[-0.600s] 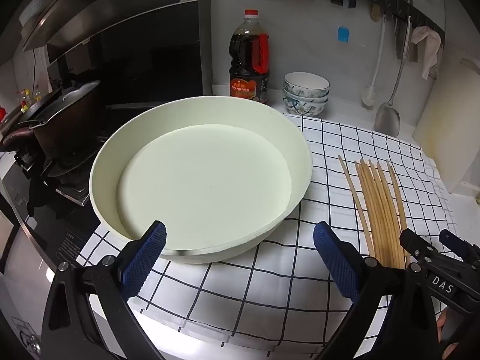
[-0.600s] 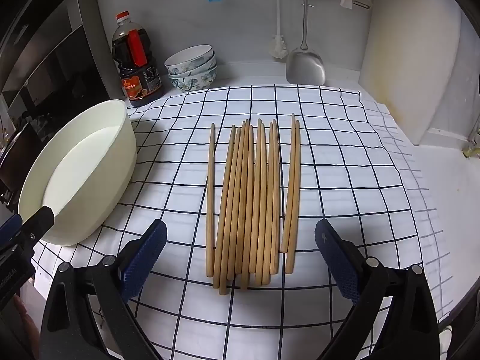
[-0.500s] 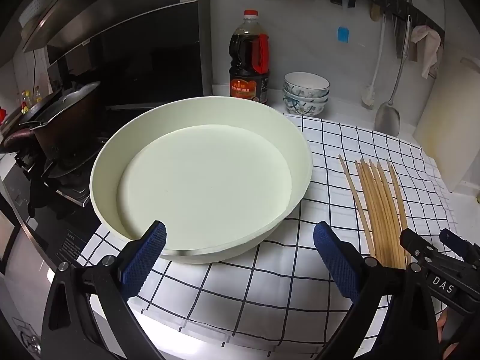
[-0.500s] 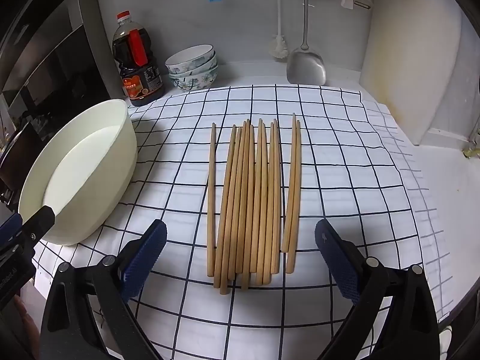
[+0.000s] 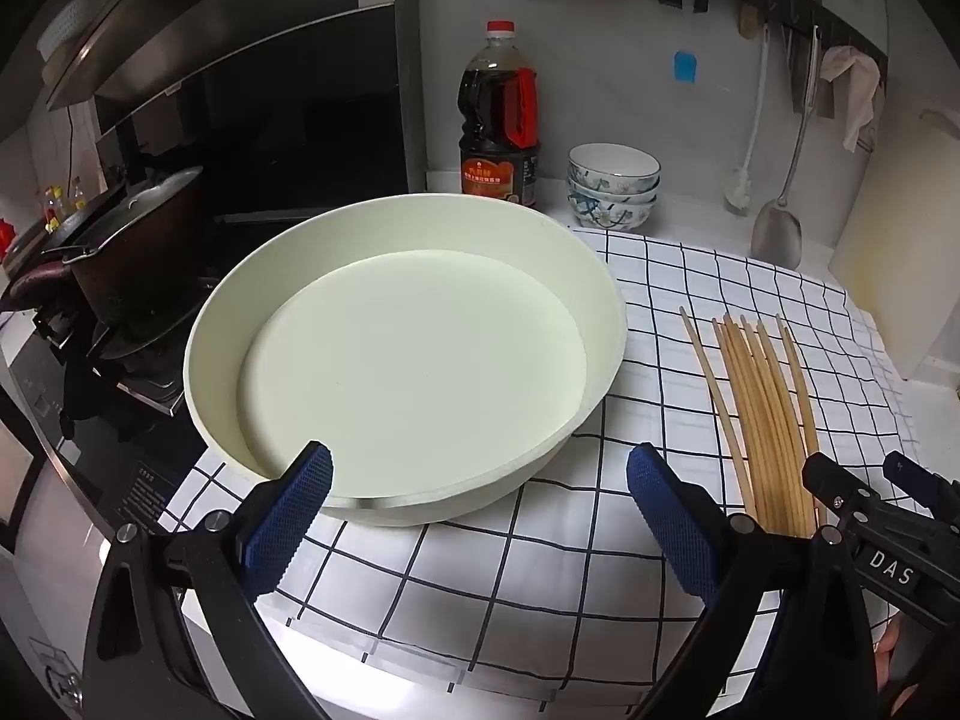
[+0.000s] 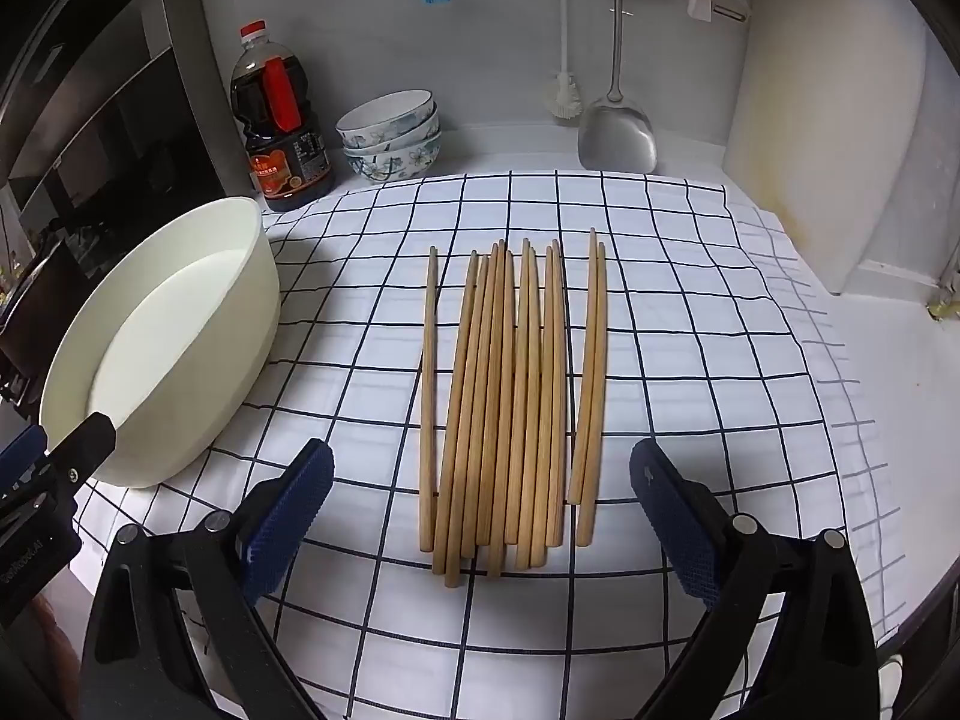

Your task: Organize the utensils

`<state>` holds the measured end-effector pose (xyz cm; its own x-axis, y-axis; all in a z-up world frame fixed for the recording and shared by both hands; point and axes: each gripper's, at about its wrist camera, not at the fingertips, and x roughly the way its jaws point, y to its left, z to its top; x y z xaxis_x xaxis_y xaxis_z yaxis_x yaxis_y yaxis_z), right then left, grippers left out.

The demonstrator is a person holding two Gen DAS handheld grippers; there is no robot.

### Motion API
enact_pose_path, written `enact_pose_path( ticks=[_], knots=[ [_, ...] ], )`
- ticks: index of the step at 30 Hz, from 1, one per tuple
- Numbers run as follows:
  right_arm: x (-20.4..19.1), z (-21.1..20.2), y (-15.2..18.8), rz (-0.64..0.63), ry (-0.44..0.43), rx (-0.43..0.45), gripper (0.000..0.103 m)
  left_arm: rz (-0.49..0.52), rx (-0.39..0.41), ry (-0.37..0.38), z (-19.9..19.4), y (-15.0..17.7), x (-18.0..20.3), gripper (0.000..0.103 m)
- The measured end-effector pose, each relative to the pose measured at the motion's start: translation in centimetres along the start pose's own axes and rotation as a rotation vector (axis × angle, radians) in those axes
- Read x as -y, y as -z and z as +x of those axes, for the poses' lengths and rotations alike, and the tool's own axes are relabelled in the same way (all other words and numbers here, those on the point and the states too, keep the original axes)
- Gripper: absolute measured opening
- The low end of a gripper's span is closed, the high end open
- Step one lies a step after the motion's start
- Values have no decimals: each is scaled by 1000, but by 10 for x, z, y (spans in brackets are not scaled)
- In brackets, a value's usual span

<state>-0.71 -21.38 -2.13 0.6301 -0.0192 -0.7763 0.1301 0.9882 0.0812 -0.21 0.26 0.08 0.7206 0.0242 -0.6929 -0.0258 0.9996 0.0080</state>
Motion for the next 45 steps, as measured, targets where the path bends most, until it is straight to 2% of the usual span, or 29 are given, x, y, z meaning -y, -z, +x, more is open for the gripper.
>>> enact_pose_path(
  ticks=[45],
  knots=[
    [-3, -2, -1, -10, -17, -2, 95, 3, 9, 8, -3, 0, 4, 97]
  ],
)
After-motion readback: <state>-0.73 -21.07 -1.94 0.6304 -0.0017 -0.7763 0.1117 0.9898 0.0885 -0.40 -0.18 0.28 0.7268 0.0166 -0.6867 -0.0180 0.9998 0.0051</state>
